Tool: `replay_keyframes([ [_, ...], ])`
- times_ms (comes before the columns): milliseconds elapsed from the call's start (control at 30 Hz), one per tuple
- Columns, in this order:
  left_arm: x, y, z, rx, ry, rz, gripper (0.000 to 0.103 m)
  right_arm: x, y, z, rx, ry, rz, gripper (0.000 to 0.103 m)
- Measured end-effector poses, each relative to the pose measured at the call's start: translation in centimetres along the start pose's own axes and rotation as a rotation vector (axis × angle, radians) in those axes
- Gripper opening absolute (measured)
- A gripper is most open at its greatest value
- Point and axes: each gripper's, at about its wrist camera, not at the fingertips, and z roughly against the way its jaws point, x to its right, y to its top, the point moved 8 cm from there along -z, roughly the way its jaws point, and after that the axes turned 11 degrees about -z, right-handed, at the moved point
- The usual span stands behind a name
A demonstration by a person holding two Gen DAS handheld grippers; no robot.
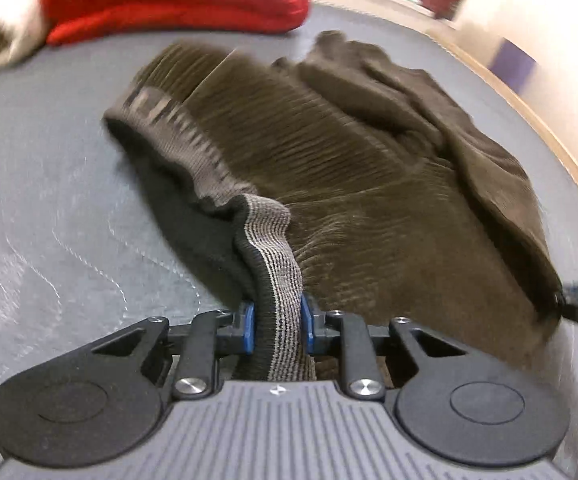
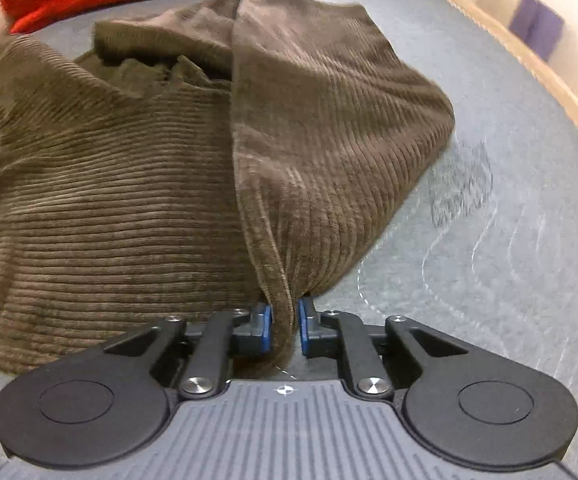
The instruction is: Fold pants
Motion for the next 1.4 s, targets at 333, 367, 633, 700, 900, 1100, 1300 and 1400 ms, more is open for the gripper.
replay_keyframes([
  [333,-0.8,-2.7,8.5,0.011,0.029,0.024,0.021,-3.5,-1.5,8.3,0.126,0.176,0.202,0.009],
  [367,-1.2,-3.3,9.3,0.008,0.036,0.033,0.021,-4.1,-2.3,9.0,0.131,0.19,0.239,0.009],
  [633,-3.0,-6.7,16.3,-0.017,0.059,0.078,0.02,-7.1,-8.2,16.4,0.166,0.347,0.52,0.007],
  [700,-3.4,-8.2,17.6,-0.016,0.061,0.093,0.02,-7.1,-9.7,17.5,0.143,0.376,0.558,0.007],
  [900,-5.7,-12.1,20.3,-0.059,0.105,0.127,0.025,-7.4,-12.8,19.9,0.051,0.478,0.66,0.009],
  [1100,-6.4,-12.6,21.9,-0.007,0.244,0.073,0.05,-3.5,-7.0,22.3,0.158,0.528,0.372,0.023],
  [1300,-4.2,-14.3,20.5,0.004,0.186,-0.009,0.05,1.7,-4.8,18.3,0.115,0.456,0.007,0.038],
  [1400,-2.5,-15.0,19.7,0.021,0.124,-0.049,0.034,0.8,-3.6,17.3,0.143,0.439,0.031,0.039],
])
